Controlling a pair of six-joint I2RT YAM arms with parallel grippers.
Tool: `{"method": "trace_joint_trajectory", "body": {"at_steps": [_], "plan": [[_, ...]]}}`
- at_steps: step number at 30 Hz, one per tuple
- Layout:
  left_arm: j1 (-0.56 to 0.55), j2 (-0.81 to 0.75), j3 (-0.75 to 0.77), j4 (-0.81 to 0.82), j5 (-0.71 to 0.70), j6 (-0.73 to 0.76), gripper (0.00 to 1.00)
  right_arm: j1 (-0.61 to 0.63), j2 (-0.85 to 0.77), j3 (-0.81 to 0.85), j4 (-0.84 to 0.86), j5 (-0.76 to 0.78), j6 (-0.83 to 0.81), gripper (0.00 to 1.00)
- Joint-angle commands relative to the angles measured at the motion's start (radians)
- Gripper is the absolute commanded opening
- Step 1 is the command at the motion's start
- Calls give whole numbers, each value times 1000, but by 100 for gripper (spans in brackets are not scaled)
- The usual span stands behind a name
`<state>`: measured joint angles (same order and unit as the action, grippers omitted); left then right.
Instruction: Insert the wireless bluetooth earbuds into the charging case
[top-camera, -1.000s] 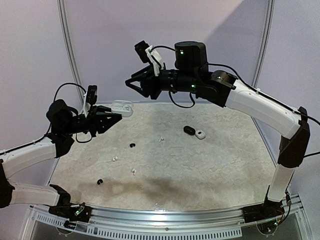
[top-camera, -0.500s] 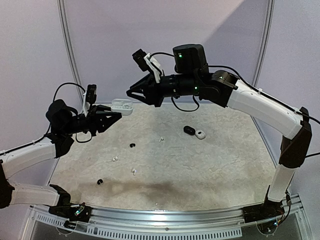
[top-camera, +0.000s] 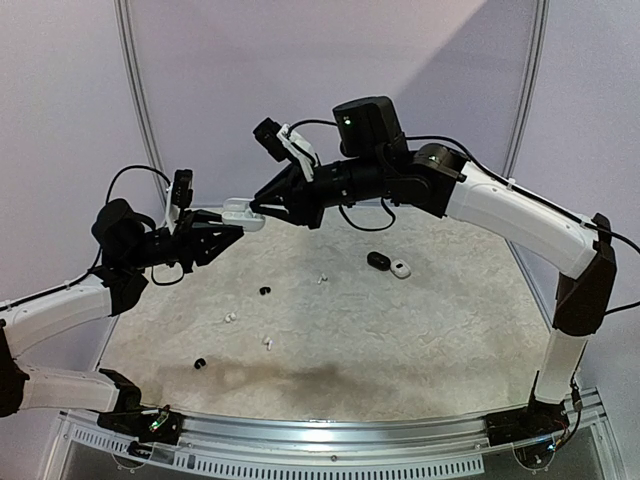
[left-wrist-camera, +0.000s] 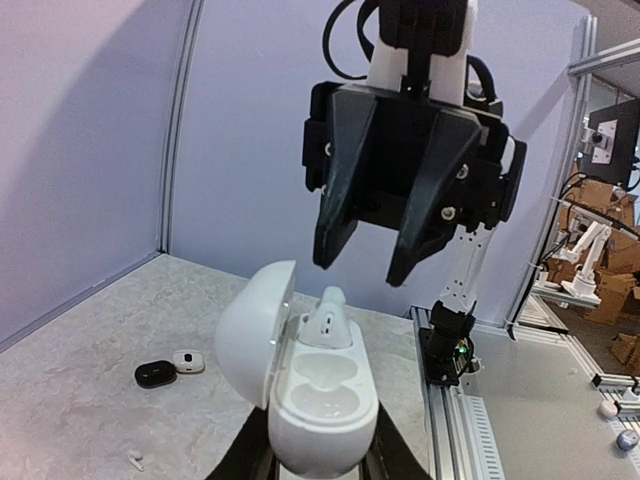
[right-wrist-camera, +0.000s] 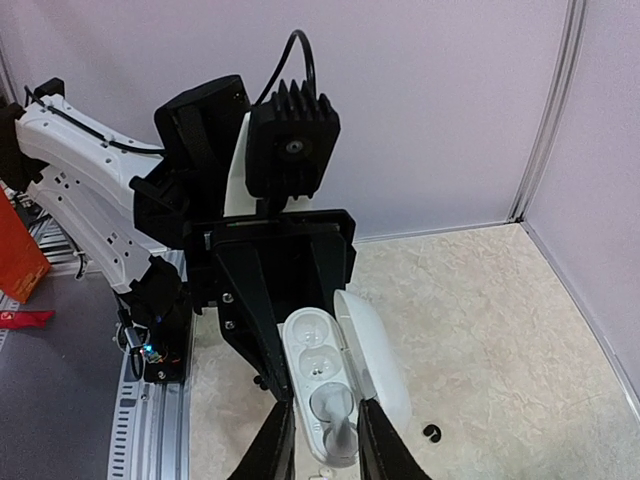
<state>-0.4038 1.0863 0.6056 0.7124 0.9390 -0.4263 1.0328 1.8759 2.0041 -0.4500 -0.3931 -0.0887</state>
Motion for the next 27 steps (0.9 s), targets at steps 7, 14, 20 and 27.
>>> {"method": "trace_joint_trajectory", "body": {"at_steps": [7,14,20,27], "plan": [[-8,-6,-3,-12,15,18,0,10,34,34,-19,-10,-29,18],[-9,-5,3,-13,22,28,0,9,62,72,-53,17,-40,14],[-8,-5,2,-13,22,33,0,11,76,82,-85,7,-57,12],[-7,-5,2,-13,14,35,0,12,74,75,-102,0,-53,7]]}}
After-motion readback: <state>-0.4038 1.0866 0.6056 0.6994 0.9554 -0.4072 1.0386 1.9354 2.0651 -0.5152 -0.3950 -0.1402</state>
